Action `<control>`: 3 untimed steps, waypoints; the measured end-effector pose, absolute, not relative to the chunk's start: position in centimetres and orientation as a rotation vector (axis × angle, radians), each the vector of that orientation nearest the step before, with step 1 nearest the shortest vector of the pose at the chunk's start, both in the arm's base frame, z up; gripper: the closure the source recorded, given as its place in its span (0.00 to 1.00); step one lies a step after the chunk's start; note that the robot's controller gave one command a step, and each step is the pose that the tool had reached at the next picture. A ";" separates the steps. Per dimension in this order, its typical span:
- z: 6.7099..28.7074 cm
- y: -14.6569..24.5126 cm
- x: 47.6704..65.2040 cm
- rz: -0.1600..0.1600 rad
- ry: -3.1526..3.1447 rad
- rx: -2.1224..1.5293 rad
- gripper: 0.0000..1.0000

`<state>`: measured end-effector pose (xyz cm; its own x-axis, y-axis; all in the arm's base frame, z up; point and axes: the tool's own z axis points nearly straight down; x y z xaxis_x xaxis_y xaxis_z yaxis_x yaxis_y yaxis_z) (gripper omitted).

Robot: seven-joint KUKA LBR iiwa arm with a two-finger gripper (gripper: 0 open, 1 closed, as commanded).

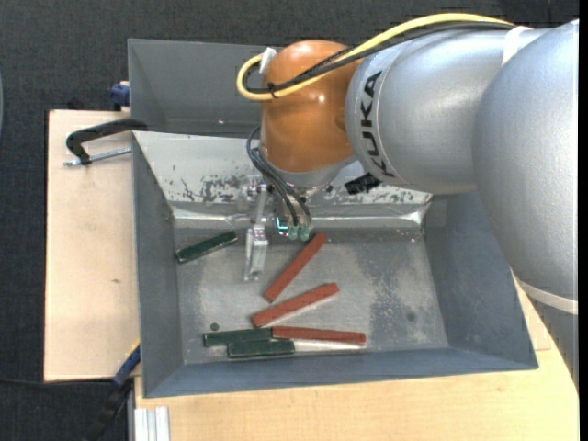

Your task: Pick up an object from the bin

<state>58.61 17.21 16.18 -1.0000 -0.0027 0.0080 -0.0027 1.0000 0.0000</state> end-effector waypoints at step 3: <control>7.1 19.8 59.0 -0.002 -3.140 0.045 1.00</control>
Offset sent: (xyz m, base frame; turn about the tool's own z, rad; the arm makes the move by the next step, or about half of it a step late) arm 0.0010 0.0527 -0.0918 0.0982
